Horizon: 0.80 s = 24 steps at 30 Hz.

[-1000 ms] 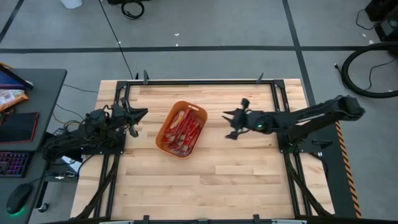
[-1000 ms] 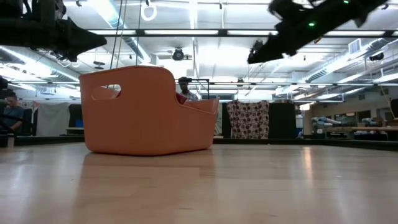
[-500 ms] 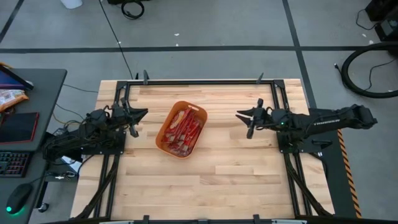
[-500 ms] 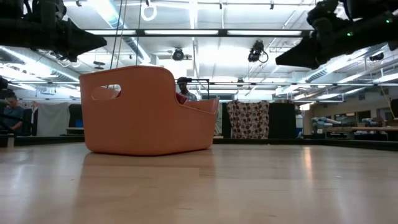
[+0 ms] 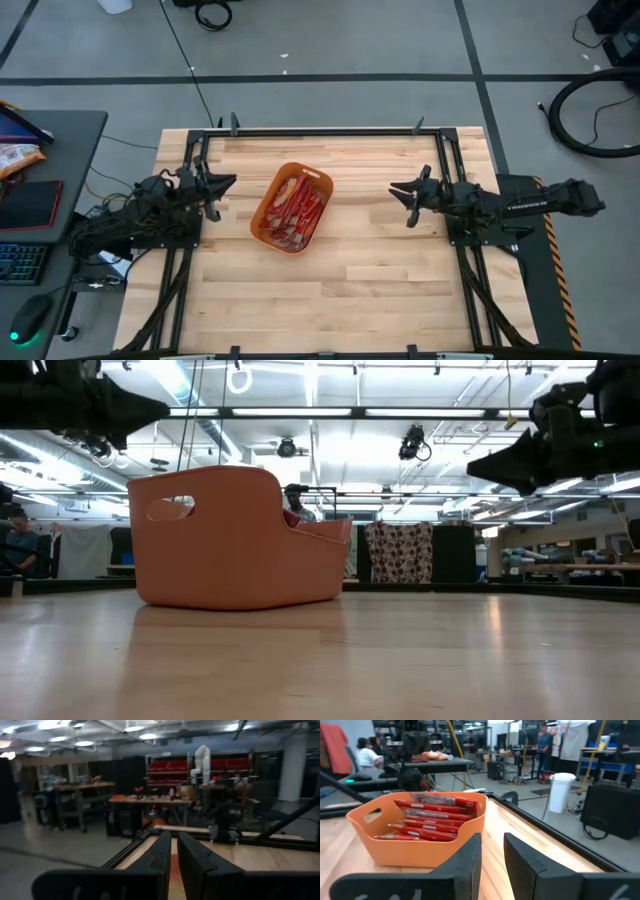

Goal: Sort popcorn bags into baskets
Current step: Return to Home Position

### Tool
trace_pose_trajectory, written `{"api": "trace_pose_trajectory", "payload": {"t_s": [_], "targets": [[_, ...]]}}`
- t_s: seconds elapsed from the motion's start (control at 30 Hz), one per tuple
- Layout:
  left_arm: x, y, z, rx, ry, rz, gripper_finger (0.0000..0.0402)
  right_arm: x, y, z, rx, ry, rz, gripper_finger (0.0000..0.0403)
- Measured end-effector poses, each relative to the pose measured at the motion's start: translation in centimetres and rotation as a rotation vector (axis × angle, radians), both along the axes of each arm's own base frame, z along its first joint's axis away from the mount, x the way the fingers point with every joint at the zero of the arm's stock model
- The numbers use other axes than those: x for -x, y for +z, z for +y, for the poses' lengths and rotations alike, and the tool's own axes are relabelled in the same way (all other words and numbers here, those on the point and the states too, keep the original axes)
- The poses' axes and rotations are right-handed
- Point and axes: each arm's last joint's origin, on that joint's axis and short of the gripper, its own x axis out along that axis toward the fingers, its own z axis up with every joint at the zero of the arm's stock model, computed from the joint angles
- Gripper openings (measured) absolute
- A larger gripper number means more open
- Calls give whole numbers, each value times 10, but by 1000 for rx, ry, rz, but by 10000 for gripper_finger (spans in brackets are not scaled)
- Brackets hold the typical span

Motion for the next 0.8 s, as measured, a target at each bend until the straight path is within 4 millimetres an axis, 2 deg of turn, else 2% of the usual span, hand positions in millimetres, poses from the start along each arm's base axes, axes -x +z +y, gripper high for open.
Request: {"api": "trace_pose_trajectory", "payload": {"t_s": [0.13,0.4,0.63,0.8], "targets": [[-1,-6,1,46,19,53,36,3,3,-1,-37,-22,-35,87],[-3,-7,-5,42,-88,66,36,7,23,1,19,27,-232,87],[-4,-7,-11,52,-159,66,36,8,25,1,40,24,-238,87],[-5,-14,-13,74,-183,128,36,8,25,1,41,24,-238,87]]}}
